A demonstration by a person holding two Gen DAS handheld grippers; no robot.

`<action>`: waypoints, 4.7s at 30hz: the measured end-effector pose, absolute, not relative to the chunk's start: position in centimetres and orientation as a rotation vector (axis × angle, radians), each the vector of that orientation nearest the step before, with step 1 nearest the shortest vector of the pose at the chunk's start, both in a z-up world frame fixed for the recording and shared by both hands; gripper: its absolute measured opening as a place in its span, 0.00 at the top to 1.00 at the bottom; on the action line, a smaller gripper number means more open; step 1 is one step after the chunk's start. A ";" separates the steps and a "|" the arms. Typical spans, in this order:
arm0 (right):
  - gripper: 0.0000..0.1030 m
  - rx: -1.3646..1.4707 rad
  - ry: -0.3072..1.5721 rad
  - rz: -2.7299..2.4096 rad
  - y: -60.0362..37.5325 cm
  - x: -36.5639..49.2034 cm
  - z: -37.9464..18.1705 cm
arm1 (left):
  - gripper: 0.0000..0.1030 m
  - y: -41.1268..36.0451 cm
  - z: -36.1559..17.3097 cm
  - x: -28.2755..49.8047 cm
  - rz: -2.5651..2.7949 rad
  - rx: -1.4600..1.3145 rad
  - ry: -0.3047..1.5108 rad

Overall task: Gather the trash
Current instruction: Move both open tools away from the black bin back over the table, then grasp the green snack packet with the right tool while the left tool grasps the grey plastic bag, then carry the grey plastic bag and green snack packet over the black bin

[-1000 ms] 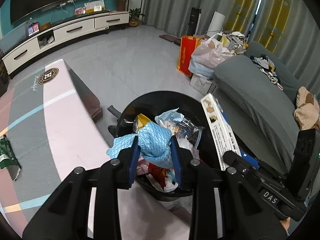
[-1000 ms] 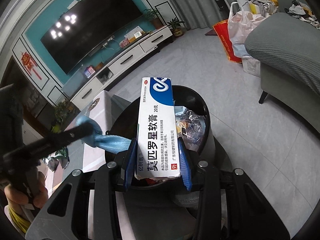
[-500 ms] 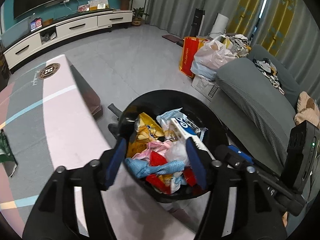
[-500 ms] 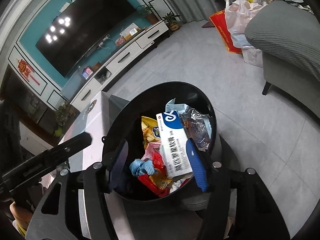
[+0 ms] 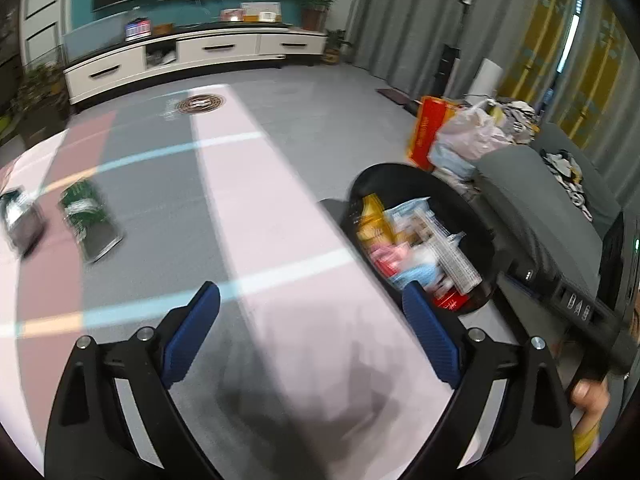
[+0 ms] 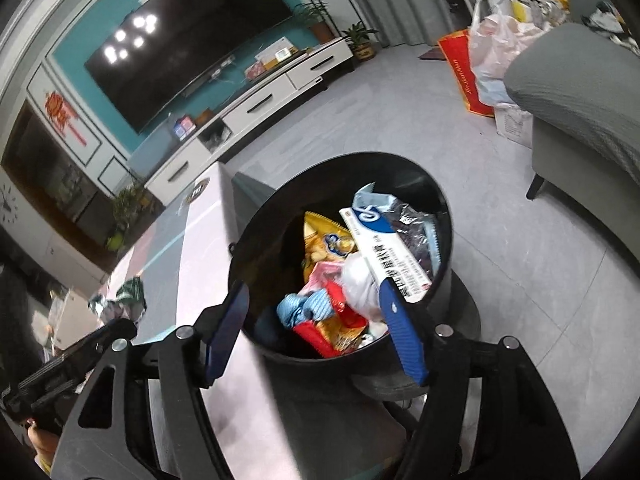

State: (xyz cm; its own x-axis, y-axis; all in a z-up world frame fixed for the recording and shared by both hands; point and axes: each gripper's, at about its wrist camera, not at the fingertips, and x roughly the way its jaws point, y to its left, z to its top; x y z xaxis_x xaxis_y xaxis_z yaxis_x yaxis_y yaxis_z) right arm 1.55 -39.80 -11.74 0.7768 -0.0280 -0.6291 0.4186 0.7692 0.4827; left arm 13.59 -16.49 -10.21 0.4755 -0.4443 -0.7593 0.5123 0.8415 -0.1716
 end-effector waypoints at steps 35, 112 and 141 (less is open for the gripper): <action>0.35 0.117 0.848 0.158 -12.4 20.4 -9.7 | 0.04 13.2 -11.0 19.0 -0.063 -0.356 0.805; 0.96 0.465 0.705 0.162 -21.6 13.5 -9.1 | 0.50 6.3 -8.0 16.8 -0.114 -0.119 0.893; 0.96 0.334 0.607 0.188 -19.1 5.3 -2.0 | 0.48 4.3 -1.7 5.8 -0.165 -0.043 0.756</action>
State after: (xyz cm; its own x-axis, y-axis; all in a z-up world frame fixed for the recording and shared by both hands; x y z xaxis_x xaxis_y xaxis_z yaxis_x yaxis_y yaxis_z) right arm 5.26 -19.06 -2.04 0.8065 0.2689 -0.5265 -0.0747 0.9298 0.3604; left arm 5.77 4.28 -1.74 0.7153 -0.1645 -0.6792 0.1335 0.9862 -0.0982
